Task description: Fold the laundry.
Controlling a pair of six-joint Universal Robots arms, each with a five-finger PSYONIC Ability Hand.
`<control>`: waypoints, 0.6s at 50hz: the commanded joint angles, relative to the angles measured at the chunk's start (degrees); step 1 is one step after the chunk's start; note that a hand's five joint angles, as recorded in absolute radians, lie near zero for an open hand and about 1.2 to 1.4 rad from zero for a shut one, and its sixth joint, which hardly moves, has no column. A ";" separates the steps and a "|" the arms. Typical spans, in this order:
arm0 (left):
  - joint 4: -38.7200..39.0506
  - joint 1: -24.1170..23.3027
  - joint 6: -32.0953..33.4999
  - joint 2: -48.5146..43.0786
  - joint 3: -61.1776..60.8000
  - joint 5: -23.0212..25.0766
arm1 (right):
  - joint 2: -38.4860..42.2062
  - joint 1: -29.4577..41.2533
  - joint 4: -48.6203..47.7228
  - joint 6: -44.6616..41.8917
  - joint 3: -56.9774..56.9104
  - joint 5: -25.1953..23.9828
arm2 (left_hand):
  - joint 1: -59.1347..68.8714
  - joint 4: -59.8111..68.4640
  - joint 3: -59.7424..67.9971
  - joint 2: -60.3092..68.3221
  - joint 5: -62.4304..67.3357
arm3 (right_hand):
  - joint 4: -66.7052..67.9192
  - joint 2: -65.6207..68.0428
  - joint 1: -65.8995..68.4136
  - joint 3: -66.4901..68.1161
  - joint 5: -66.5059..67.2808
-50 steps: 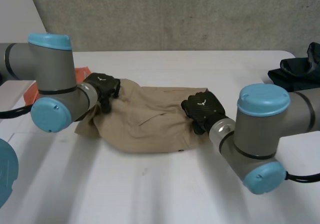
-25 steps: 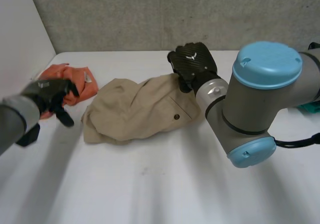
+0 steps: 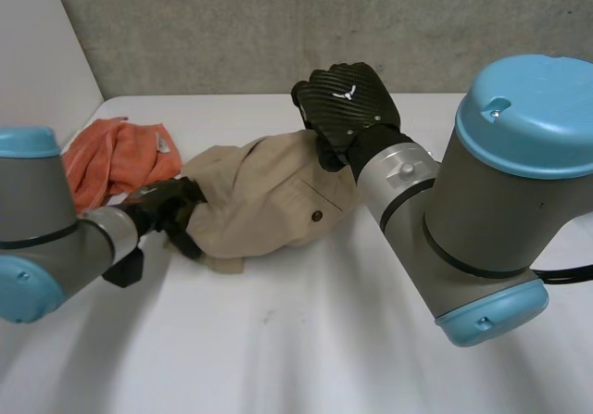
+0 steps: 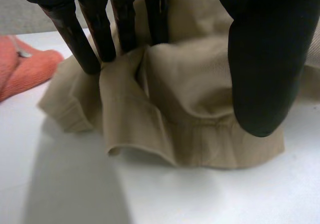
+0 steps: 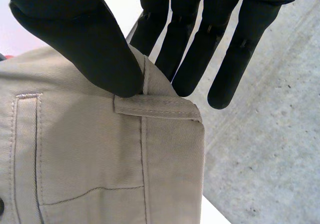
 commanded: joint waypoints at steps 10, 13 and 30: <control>-2.21 -6.39 -1.16 -5.17 10.64 -8.21 | -1.34 -5.38 0.22 -1.18 2.22 0.52 | 57.36 57.74 58.02 57.78 57.71 | 11.88 12.94 16.26 11.91 11.59; -4.39 -5.25 1.46 -1.15 11.78 -8.92 | -1.87 -6.62 0.75 -3.72 2.31 0.08 | 57.36 57.74 58.02 57.78 57.71 | 11.88 12.94 16.26 11.91 11.59; -28.74 -3.57 30.56 29.38 25.49 0.57 | -15.32 -12.68 14.89 -19.03 -3.75 -3.25 | 57.36 57.74 58.02 57.78 57.71 | 11.88 12.94 16.26 11.91 11.59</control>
